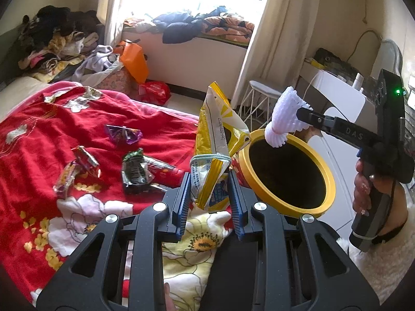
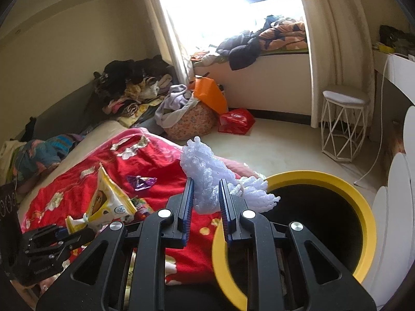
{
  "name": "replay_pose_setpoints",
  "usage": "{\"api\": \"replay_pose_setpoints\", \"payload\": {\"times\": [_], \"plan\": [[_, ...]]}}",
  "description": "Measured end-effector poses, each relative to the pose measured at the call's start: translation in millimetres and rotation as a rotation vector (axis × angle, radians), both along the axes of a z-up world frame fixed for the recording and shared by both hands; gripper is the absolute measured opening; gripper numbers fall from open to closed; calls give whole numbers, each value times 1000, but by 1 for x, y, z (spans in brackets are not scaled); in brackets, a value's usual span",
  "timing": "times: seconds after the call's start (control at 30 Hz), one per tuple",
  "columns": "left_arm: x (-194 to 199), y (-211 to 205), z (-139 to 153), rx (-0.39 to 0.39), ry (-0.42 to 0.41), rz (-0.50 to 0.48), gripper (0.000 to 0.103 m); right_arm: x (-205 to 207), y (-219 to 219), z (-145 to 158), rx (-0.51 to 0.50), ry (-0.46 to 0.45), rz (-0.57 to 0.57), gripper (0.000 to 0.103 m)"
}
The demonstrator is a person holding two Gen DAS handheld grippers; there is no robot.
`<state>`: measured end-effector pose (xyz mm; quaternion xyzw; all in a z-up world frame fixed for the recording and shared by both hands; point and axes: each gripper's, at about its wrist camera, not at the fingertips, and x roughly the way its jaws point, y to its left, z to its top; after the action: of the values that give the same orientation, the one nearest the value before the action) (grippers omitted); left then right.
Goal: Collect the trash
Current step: 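Carry both items over the yellow bin and open both tools to drop them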
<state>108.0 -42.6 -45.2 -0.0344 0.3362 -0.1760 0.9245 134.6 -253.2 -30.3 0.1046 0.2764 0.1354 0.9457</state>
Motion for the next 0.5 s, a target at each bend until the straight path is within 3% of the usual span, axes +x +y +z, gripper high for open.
{"api": "replay_pose_setpoints", "payload": {"times": [0.5], "plan": [[7,-36,-9,27,17,-66,22,4,-43,-15,72,36,-98,19]]}}
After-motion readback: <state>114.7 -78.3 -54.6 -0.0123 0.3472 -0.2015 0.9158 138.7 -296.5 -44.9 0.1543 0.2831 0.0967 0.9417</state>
